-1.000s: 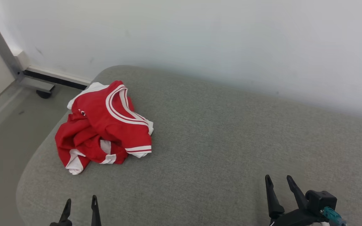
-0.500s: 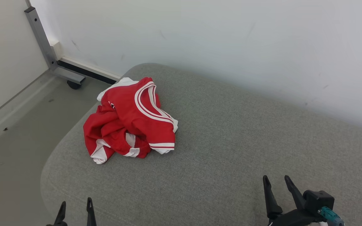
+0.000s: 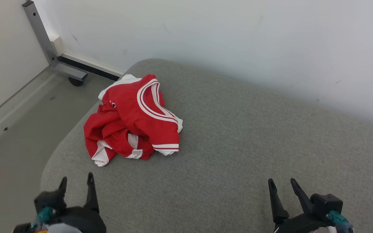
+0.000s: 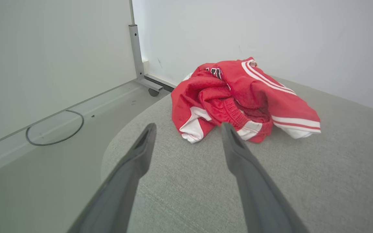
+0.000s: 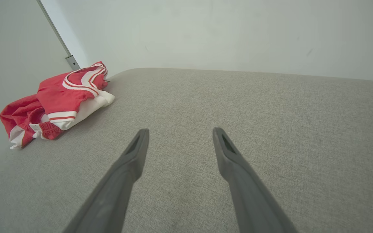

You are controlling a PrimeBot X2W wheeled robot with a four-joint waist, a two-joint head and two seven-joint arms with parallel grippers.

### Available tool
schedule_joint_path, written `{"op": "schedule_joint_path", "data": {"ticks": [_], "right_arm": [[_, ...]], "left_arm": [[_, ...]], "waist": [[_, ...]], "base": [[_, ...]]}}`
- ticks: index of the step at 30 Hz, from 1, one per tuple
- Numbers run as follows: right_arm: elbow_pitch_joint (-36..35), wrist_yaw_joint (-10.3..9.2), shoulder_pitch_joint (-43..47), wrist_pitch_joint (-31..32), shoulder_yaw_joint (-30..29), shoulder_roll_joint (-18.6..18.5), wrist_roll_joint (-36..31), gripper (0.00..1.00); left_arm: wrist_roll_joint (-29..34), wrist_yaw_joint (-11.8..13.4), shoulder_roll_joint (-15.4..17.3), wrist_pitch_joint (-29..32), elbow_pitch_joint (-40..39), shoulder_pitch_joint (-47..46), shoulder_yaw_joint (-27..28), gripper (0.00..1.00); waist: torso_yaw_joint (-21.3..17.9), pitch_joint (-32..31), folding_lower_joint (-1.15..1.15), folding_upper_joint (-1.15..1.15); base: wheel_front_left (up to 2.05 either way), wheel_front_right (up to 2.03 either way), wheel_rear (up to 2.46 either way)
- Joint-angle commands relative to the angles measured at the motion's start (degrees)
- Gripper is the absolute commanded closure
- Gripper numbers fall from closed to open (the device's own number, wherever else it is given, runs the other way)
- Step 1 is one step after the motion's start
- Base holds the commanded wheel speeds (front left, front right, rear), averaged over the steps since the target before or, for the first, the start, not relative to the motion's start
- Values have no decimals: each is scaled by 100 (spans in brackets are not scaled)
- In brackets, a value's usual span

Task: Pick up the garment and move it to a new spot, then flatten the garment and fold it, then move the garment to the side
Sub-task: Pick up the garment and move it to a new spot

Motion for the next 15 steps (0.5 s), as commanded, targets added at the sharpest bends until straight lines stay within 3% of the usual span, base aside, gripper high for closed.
{"op": "schedule_joint_path", "data": {"ticks": [1,8,15], "right_arm": [[-47,19,-33,24,19,-1,-25,0],[-353,19,-159,256,79,-1,-239,0],[-942,19,-219,640,230,-2,-538,0]], "left_arm": [[-61,-33,36,83,57,-203,39,0],[-623,-330,171,968,890,-1628,254,0],[-1088,-654,520,1678,1669,-2908,491,0]], "waist": [[-57,80,0,0],[-459,543,0,0],[-1306,1200,0,0]], "base": [[0,0,0],[0,0,0],[0,0,0]]}}
